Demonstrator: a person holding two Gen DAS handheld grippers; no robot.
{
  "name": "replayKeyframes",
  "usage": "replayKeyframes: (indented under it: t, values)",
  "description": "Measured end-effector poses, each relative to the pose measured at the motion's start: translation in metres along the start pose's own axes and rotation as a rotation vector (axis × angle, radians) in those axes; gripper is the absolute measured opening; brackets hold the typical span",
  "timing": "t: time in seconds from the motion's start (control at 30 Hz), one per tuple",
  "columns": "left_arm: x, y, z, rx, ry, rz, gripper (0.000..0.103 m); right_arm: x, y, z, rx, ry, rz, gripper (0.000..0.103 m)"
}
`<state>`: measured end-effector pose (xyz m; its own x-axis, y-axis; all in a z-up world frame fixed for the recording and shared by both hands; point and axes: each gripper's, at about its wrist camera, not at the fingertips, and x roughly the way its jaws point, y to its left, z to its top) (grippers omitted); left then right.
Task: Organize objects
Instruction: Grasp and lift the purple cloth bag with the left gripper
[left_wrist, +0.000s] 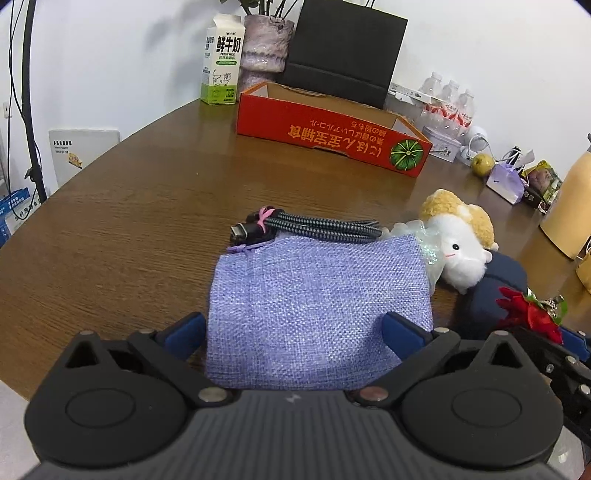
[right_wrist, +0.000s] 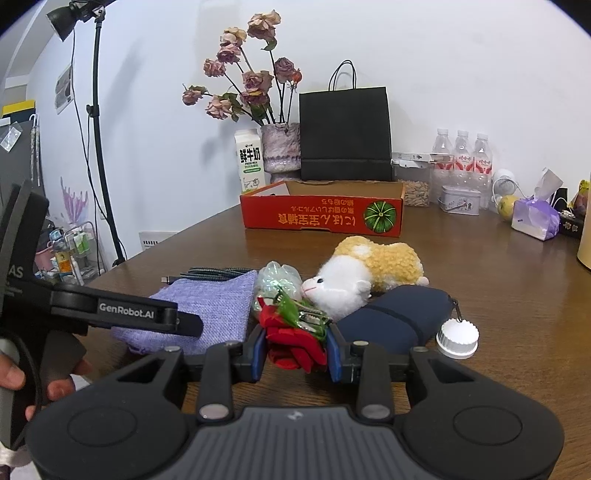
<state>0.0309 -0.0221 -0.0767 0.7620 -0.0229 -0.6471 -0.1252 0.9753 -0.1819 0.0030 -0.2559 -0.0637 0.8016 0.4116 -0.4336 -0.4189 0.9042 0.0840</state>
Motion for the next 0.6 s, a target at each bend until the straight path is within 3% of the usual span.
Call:
replayKeyframes:
  t: [0.13, 0.33, 0.47, 0.6]
  values:
    - [-0.004, -0.004, -0.002, 0.028, -0.013, -0.006, 0.097, 0.000, 0.000, -0.001, 0.001, 0.000, 0.002, 0.032]
    - [-0.005, -0.003, -0.002, 0.020, 0.010, -0.031, 0.072, 0.000, -0.001, -0.001, 0.001, 0.001, 0.001, 0.032]
    - [-0.009, -0.005, -0.003, 0.021, 0.015, -0.054, 0.049, 0.000, -0.001, -0.001, 0.002, 0.001, 0.002, 0.032]
    - [-0.018, -0.006, -0.002, 0.033, 0.008, -0.055, 0.034, 0.000, -0.001, -0.001, 0.003, 0.000, 0.001, 0.032]
